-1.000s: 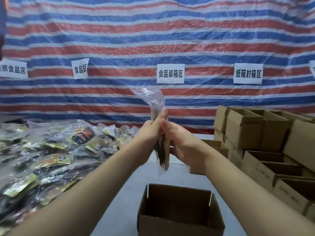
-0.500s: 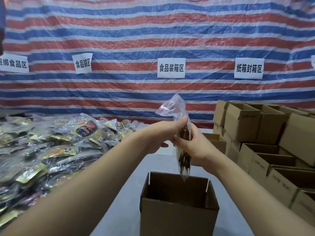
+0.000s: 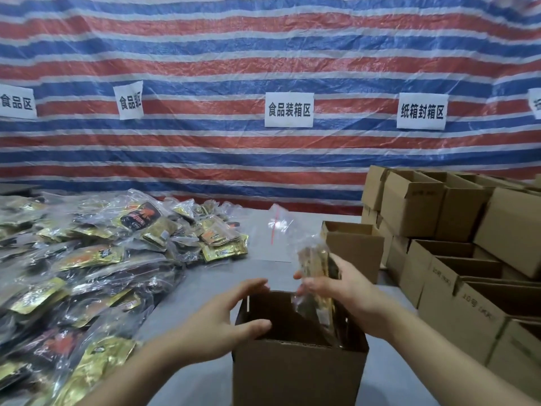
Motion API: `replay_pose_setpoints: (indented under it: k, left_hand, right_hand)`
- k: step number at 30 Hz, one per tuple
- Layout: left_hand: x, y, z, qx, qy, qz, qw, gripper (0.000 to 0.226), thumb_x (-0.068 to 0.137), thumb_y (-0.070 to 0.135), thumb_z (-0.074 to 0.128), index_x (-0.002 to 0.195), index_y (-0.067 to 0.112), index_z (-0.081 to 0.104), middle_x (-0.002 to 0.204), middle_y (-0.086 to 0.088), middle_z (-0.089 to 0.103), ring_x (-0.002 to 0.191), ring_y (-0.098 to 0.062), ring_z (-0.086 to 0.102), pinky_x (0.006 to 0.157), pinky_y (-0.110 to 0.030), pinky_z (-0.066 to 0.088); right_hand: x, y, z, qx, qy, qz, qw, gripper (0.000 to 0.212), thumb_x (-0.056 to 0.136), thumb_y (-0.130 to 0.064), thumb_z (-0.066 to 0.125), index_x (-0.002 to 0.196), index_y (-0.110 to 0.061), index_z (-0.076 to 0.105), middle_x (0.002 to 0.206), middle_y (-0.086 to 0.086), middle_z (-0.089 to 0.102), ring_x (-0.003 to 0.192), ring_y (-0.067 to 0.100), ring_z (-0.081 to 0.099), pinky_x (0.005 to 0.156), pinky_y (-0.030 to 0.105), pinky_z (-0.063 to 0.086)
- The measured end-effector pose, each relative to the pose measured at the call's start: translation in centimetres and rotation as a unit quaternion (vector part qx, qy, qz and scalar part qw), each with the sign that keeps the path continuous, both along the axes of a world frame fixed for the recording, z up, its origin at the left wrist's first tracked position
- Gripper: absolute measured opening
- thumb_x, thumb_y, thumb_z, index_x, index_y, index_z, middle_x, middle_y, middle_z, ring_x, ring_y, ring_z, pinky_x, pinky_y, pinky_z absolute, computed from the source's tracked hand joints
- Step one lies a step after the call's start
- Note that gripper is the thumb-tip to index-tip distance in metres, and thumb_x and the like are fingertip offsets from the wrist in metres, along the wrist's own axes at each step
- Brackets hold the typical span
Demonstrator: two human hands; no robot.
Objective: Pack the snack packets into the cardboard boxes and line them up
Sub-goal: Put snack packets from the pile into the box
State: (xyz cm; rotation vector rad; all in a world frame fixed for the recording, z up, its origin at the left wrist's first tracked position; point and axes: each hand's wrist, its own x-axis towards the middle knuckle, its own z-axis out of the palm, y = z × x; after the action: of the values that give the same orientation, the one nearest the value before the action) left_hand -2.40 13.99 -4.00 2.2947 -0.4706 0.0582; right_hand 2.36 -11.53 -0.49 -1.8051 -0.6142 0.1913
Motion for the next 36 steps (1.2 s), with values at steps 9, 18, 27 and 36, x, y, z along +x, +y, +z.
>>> replay_pose_setpoints:
  k: [9,18,27,36]
  left_hand:
    - [-0.4,-0.4,0.4,-0.049,-0.003,-0.029,0.998,0.092,0.074,0.048,0.071,0.145,0.035,0.014,0.132,0.036,0.037,0.109,0.038,0.033,0.088,0.008,0.026]
    - [0.0,-0.7,1.0,0.004,-0.043,-0.025,0.999,0.057,0.071,0.066,0.069,0.118,0.045,0.046,0.127,0.014,0.054,0.113,0.004,0.050,0.095,-0.008,0.039]
    - [0.4,-0.8,-0.1,-0.048,-0.052,-0.025,0.997,0.065,0.075,0.045,0.082,0.123,0.011,0.056,0.129,-0.007,0.055,0.112,-0.010,0.052,0.091,-0.001,0.035]
    - [0.5,-0.7,0.6,-0.009,-0.077,-0.029,0.997,0.061,0.071,0.056,0.075,0.100,0.003,0.066,0.117,0.006,0.059,0.111,-0.008,0.056,0.102,-0.029,0.043]
  right_hand:
    - [0.5,2.7,0.2,-0.381,-0.075,0.094,0.917,0.024,0.083,-0.041,0.070,0.103,-0.050,0.059,0.100,-0.014,0.064,0.093,0.008,0.061,0.082,0.028,0.049]
    - [1.6,5.0,-0.2,-0.492,-0.083,0.152,0.853,0.017,0.091,-0.037,0.064,0.081,-0.036,0.051,0.083,-0.009,0.053,0.073,0.009,0.048,0.068,0.030,0.039]
    - [1.9,5.2,-0.9,-0.516,-0.049,0.177,0.837,0.010,0.096,-0.040,0.059,0.089,-0.035,0.054,0.092,-0.006,0.056,0.083,0.014,0.052,0.076,0.033,0.041]
    - [2.9,6.4,-0.8,-0.561,-0.021,0.192,0.805,0.017,0.099,-0.040,0.055,0.112,-0.029,0.051,0.112,-0.002,0.055,0.100,0.019,0.052,0.088,0.036,0.039]
